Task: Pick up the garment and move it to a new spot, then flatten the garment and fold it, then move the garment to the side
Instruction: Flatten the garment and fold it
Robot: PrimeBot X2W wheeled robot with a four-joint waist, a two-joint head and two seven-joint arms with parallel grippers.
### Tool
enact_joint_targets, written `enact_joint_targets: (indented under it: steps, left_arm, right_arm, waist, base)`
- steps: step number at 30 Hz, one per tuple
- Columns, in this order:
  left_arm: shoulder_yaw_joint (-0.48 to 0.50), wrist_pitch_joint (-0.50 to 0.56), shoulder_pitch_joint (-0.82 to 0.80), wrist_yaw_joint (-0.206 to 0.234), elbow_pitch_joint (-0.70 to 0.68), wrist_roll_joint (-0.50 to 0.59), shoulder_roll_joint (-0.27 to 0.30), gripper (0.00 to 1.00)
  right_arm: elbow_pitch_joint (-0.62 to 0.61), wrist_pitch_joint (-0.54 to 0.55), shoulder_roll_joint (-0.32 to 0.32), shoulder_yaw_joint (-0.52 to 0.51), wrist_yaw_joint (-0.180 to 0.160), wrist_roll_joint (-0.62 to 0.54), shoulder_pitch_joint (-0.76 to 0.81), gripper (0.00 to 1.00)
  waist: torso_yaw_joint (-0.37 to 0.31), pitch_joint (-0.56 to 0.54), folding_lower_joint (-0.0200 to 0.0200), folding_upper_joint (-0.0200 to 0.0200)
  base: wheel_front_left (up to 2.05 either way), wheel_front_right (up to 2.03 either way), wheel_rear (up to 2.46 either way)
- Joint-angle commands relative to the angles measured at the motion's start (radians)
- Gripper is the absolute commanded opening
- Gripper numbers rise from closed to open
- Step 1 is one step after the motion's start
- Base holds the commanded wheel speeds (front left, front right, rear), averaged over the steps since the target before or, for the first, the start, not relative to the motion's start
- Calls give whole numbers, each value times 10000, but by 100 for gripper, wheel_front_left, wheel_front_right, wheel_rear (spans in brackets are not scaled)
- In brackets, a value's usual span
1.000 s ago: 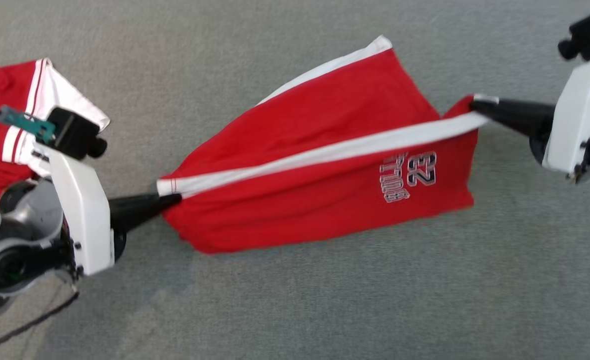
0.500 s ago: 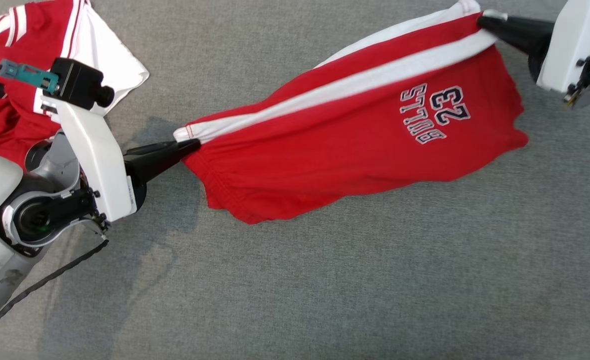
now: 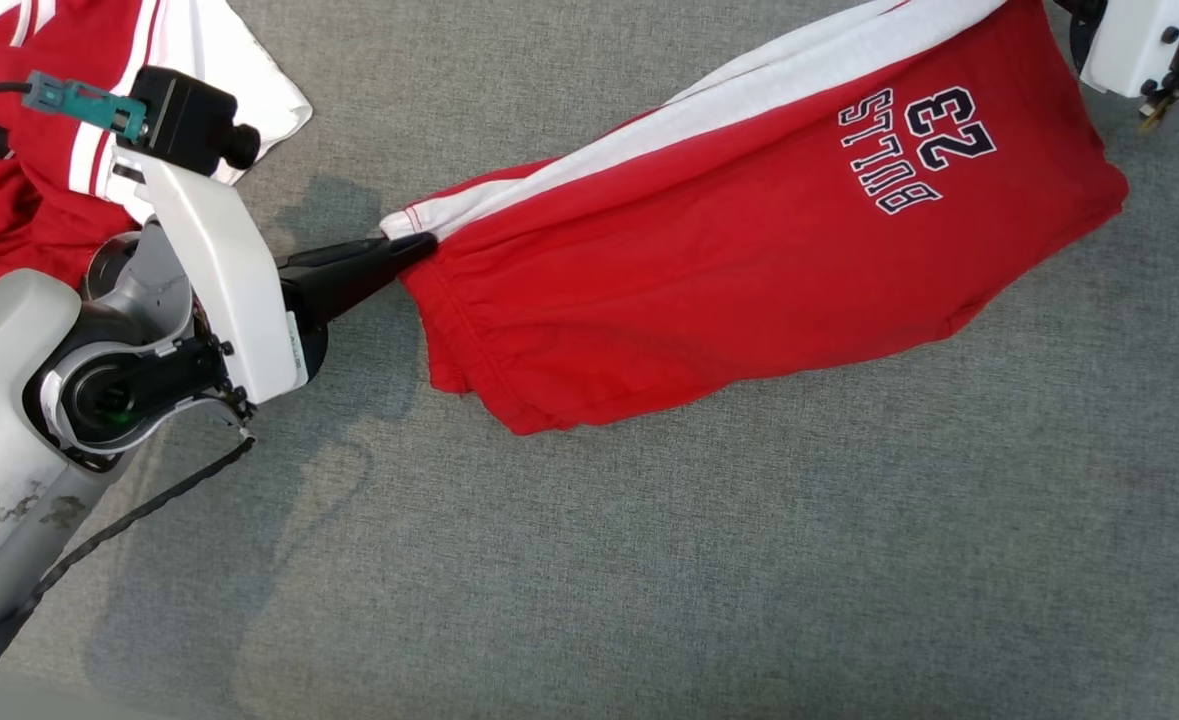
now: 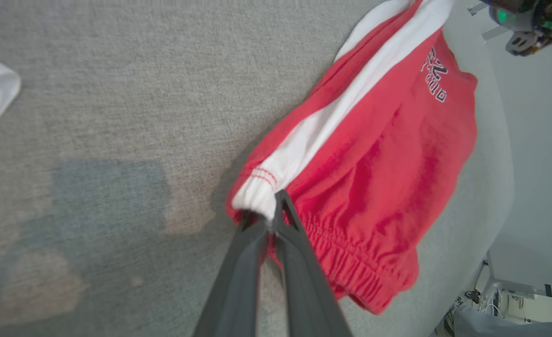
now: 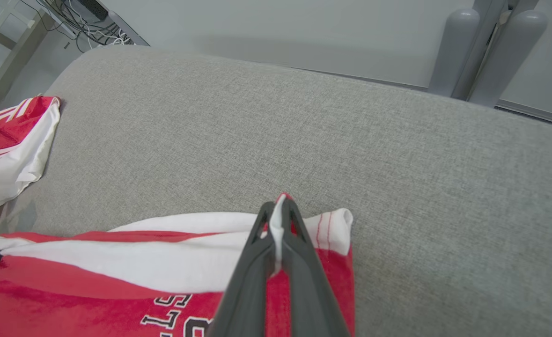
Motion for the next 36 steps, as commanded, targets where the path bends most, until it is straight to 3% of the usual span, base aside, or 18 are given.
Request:
enact_joint_targets:
  steps: [1,2,4,5,6,15,26,31,36]
  left_arm:
    - [26,-41,-123,-19,41,29,20,0]
    - [19,-30,-139,-36,52,34,4,0]
    - [3,-25,-194,-61,86,65,-12,3]
    - [0,-51,-217,-67,115,84,-23,44]
    - [-19,-43,-220,-78,136,98,-32,100]
    - [72,-330,-33,-98,218,190,164,100]
    - [283,-1001,847,26,-376,348,1171,100]
    - [541,-2935,1174,684,-683,1764,1350,100]
    - [827,-5169,1864,1432,-977,2646,796,100]
  right_arm:
    - [69,-66,-14,28,2,-31,-80,0]
    - [106,-123,37,60,2,-54,-90,0]
    - [201,-203,128,123,2,-76,-78,37]
    - [240,-243,163,155,2,-64,-61,58]
    - [279,-287,192,185,2,-27,-36,100]
    - [187,-1312,323,307,2,274,421,100]
    - [-168,-3008,5,421,2,590,1277,100]
    - [155,-3695,-185,541,2,564,1775,100]
    - [877,-4372,-91,658,2,610,2355,100]
  waist:
    - [5,12,0,0]
    - [8,28,0,0]
    - [14,45,0,0]
    - [14,44,0,0]
    - [12,37,0,0]
    - [-165,-469,0,0]
    - [-462,-1529,0,0]
    - [-446,-1782,0,0]
    - [-232,-2019,0,0]
  base:
    - [0,0,0]
    - [0,0,0]
    - [0,0,0]
    - [0,0,0]
    - [0,0,0]
    - [0,0,0]
    - [0,0,0]
    - [0,0,0]
    - [0,0,0]
